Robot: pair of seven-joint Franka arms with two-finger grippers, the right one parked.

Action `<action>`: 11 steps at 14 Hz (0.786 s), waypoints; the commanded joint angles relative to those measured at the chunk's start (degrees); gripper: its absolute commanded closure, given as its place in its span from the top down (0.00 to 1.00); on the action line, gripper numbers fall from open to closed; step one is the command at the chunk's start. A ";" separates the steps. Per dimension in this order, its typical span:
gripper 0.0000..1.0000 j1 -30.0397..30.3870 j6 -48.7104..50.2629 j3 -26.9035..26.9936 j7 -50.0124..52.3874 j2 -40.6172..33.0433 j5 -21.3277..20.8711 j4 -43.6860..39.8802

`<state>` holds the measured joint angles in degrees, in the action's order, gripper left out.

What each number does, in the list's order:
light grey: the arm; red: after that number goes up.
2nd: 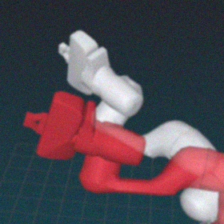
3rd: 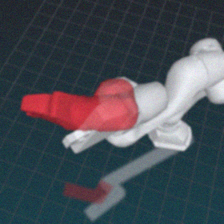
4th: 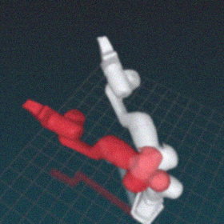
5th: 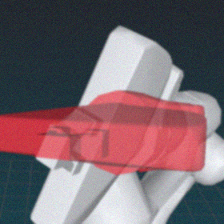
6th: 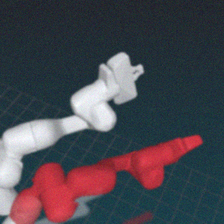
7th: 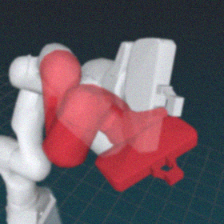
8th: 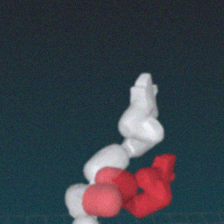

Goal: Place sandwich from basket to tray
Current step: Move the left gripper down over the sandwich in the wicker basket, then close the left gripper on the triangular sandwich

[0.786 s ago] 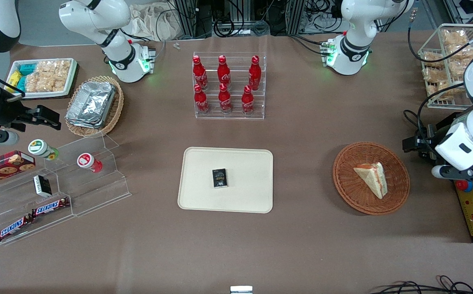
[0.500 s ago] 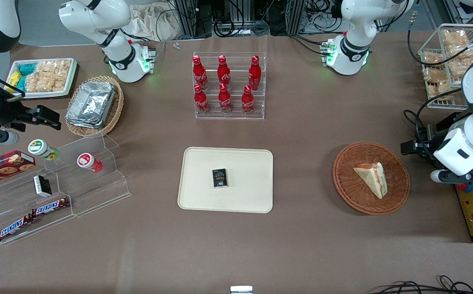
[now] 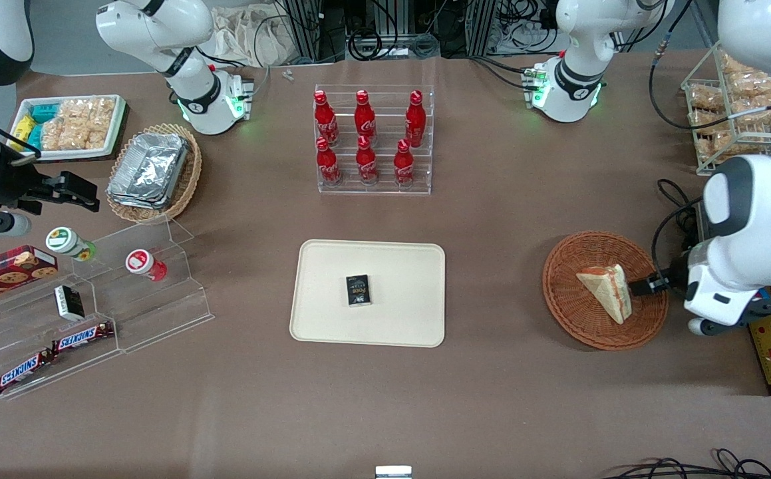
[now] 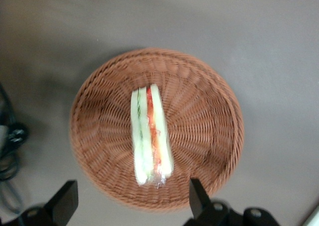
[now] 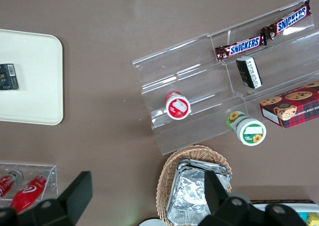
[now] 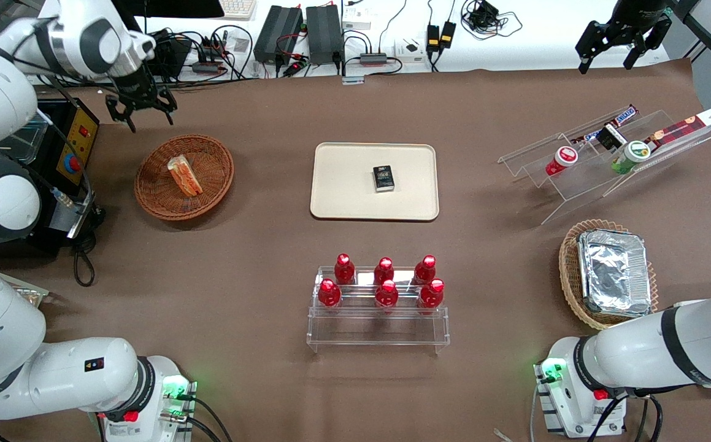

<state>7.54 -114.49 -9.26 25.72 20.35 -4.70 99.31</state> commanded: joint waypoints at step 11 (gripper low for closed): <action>1.00 -0.07 -18.40 1.35 6.53 0.74 -0.75 18.38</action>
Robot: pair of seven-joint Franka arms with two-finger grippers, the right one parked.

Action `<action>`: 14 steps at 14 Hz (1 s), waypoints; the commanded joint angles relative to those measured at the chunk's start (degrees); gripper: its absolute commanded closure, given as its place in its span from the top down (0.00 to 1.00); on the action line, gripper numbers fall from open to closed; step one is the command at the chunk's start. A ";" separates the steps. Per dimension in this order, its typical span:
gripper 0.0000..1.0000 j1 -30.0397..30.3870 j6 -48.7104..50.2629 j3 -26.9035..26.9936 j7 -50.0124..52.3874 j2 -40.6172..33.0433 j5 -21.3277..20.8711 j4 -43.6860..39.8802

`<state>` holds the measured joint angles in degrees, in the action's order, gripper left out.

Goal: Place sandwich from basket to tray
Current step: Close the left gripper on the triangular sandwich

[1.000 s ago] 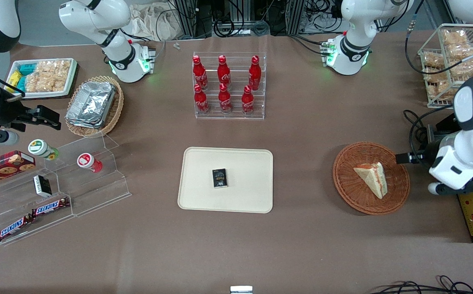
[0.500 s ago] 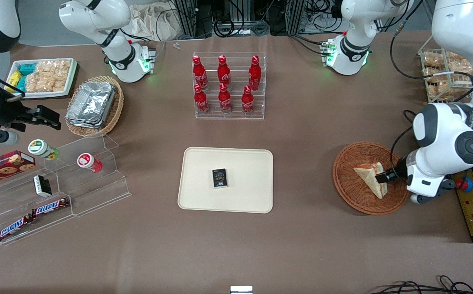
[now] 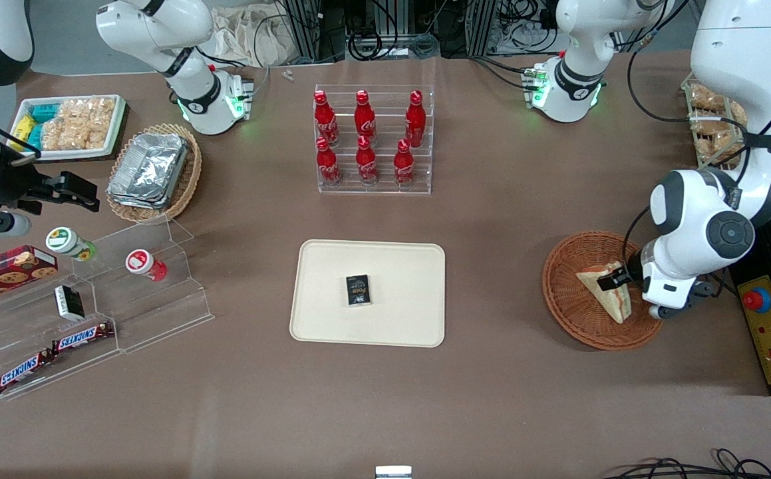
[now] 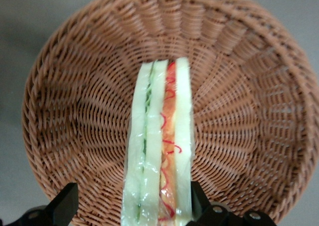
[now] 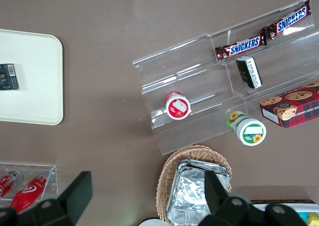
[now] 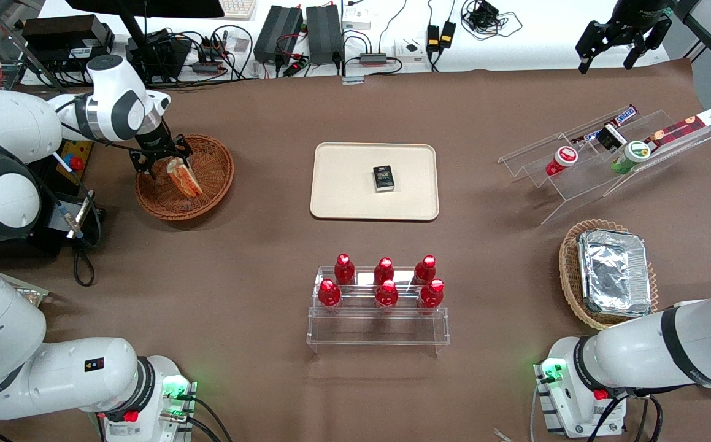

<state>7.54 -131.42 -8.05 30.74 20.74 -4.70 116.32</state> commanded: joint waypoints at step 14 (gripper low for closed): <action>0.00 -0.94 18.95 -0.57 4.85 -4.03 -0.49 -10.29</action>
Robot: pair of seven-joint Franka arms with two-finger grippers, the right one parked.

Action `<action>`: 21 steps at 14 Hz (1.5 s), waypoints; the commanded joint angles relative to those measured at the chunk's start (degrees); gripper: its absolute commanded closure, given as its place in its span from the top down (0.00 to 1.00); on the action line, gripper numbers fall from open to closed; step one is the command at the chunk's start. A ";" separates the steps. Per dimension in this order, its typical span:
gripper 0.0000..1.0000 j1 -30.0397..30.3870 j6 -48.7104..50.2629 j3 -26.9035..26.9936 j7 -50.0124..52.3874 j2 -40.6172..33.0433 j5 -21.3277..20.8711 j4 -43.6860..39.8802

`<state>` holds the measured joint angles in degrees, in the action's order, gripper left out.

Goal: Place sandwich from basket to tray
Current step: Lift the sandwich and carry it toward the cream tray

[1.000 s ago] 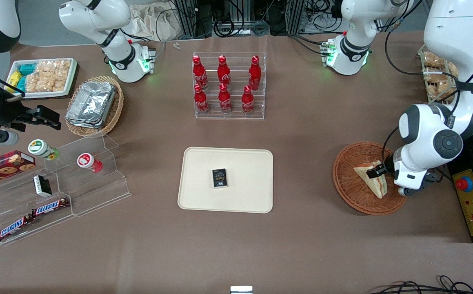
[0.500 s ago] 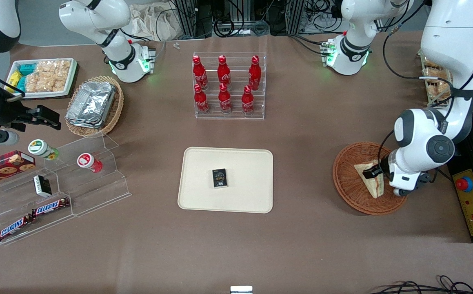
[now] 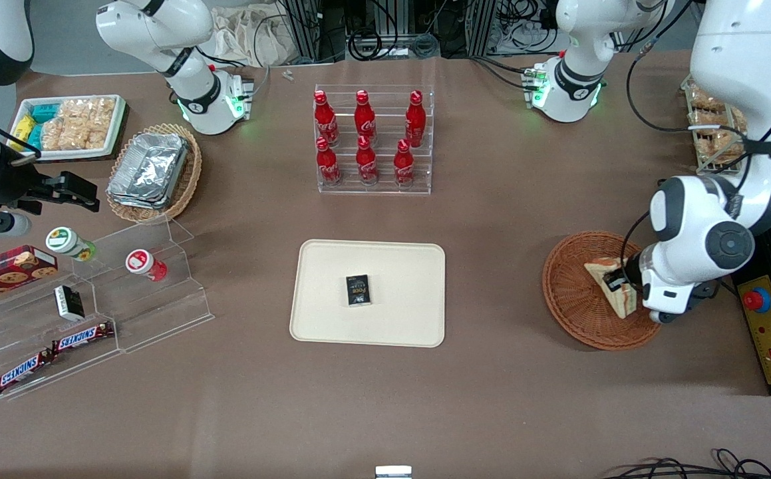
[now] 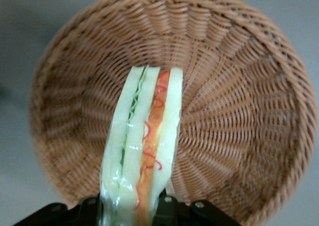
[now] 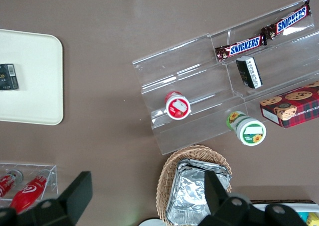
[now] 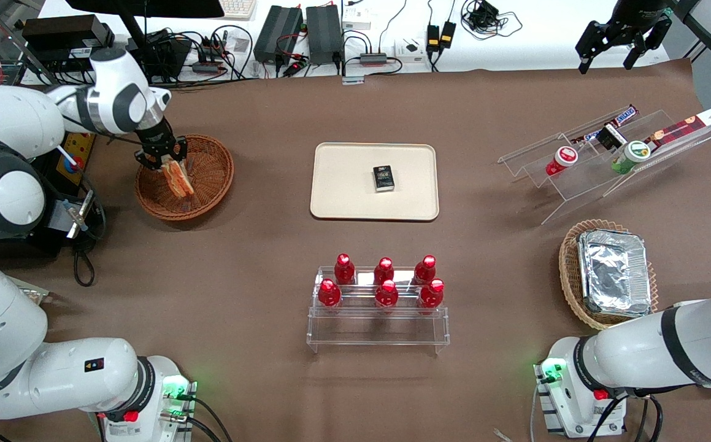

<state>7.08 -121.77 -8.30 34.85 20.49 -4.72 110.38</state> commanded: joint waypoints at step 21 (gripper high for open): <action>0.60 -30.20 2.41 -9.63 12.87 30.76 -4.07 -38.13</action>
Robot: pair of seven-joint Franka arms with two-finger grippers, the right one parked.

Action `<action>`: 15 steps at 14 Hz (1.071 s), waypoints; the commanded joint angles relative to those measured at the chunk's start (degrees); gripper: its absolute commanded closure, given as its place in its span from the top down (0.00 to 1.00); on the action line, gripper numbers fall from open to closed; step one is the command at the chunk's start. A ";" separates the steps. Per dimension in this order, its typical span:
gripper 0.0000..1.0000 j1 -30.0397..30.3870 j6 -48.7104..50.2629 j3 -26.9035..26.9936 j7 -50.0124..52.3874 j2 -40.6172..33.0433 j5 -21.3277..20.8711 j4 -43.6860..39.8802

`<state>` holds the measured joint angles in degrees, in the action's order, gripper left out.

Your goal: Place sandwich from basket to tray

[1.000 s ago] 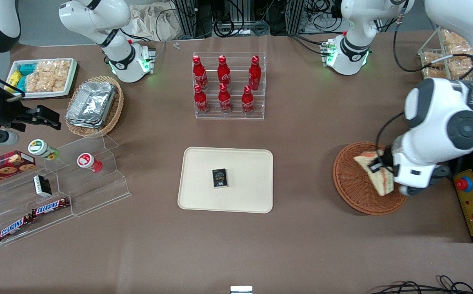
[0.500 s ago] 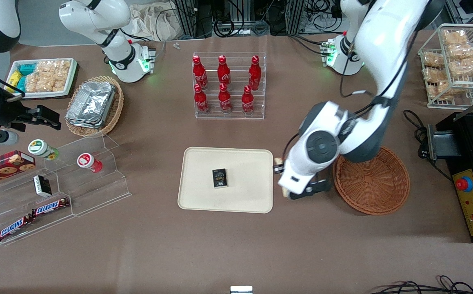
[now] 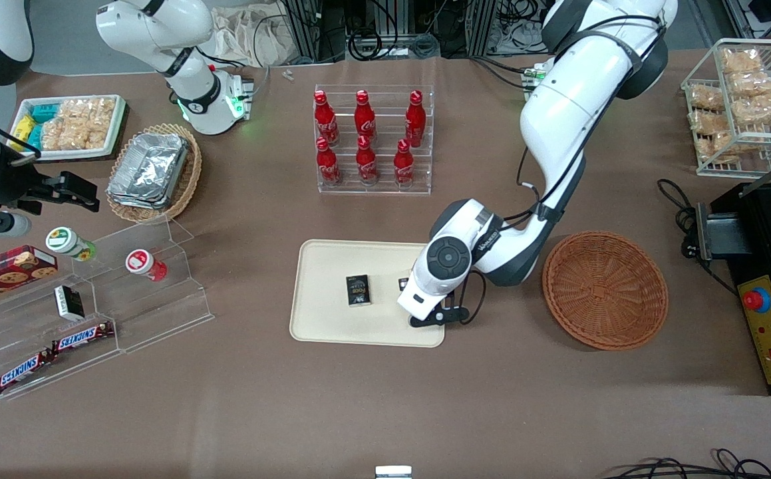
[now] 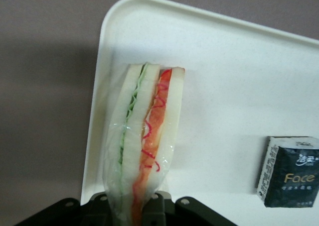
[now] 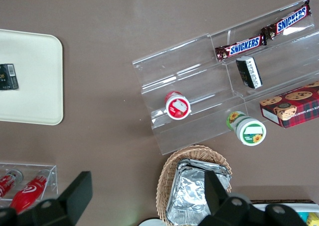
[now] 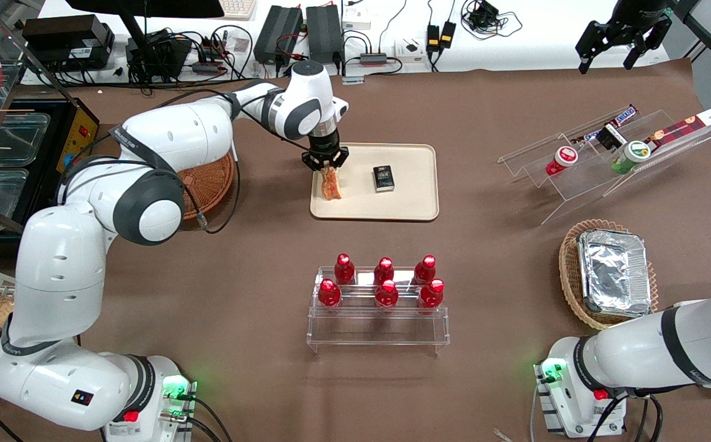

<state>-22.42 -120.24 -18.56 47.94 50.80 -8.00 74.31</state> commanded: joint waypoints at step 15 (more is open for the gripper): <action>1.00 7.55 17.14 17.41 -15.29 -34.51 2.81 15.67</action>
<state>-18.24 -102.39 -1.73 37.61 24.81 -6.62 80.39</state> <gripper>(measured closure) 0.000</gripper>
